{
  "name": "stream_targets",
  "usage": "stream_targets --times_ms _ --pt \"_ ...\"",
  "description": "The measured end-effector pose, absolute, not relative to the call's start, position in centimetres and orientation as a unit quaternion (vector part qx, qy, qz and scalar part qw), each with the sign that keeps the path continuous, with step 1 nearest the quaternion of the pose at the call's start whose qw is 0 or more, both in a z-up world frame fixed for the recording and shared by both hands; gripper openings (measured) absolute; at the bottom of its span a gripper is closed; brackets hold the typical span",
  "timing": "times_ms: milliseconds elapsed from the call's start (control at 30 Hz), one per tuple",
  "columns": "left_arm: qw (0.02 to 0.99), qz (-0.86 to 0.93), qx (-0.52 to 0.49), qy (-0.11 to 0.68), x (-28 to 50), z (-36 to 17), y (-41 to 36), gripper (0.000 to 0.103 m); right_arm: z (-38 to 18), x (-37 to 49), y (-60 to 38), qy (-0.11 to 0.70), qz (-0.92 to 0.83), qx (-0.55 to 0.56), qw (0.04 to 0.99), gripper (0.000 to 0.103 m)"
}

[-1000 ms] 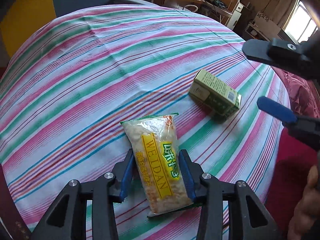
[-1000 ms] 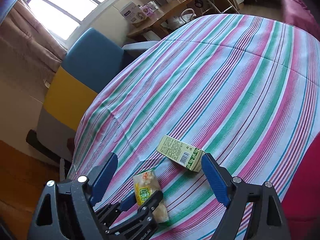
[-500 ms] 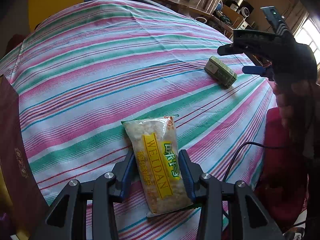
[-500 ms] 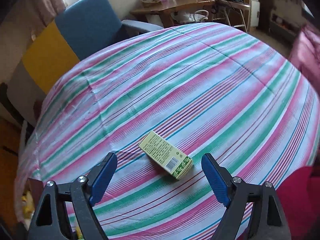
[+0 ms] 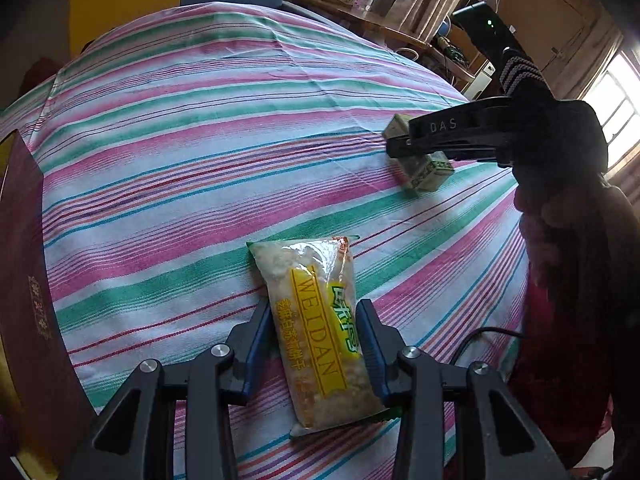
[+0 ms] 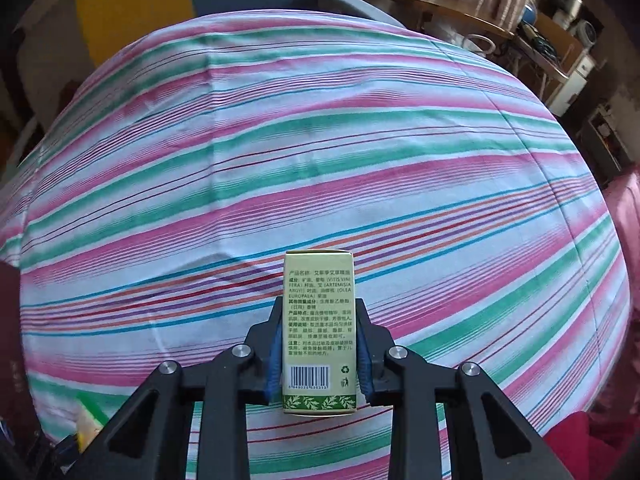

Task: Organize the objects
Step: 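Lift the snack bag with the left gripper while the right gripper grasps the green box, then carry the WEIDAN snack bag over the gold tray with the left gripper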

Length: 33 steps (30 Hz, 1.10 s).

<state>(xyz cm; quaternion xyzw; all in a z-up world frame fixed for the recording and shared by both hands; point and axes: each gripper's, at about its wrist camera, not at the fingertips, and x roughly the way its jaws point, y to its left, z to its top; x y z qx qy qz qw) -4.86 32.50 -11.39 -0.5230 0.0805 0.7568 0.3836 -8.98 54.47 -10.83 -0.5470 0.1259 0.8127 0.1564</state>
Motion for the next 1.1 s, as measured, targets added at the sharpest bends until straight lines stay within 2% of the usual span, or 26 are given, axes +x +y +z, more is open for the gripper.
stream_targets --times_ms 67,133,200,367,700,933,1100 --pt "0.382 0.760 -0.519 0.082 -4.6 -11.2 32.1 0.040 -11.0 -9.1 52.7 0.145 0.821 -0.543 0.101 0.030" --pt "0.381 0.762 -0.517 0.084 -4.5 -11.1 32.0 0.040 -11.6 -9.3 51.0 0.124 0.819 -0.554 0.081 0.030" --pt "0.382 0.763 -0.514 0.084 -4.3 -11.0 31.7 0.040 -11.8 -9.1 49.7 0.082 0.823 -0.556 0.087 0.031" --pt "0.379 0.767 -0.511 0.081 -3.8 -10.6 31.2 0.040 -12.1 -8.8 50.2 0.091 0.824 -0.553 0.079 0.031" --pt "0.368 0.796 -0.477 0.057 -2.6 -6.8 28.4 0.040 -12.5 -8.4 49.3 0.043 0.836 -0.542 0.075 0.031" --pt "0.323 0.845 -0.424 0.042 -2.4 -2.8 23.4 0.040 -12.8 -8.8 48.9 0.011 0.840 -0.538 0.077 0.032" --pt "0.273 0.870 -0.411 0.023 -3.1 -1.9 19.0 0.040 -12.7 -9.0 48.8 0.002 0.840 -0.536 0.079 0.032"
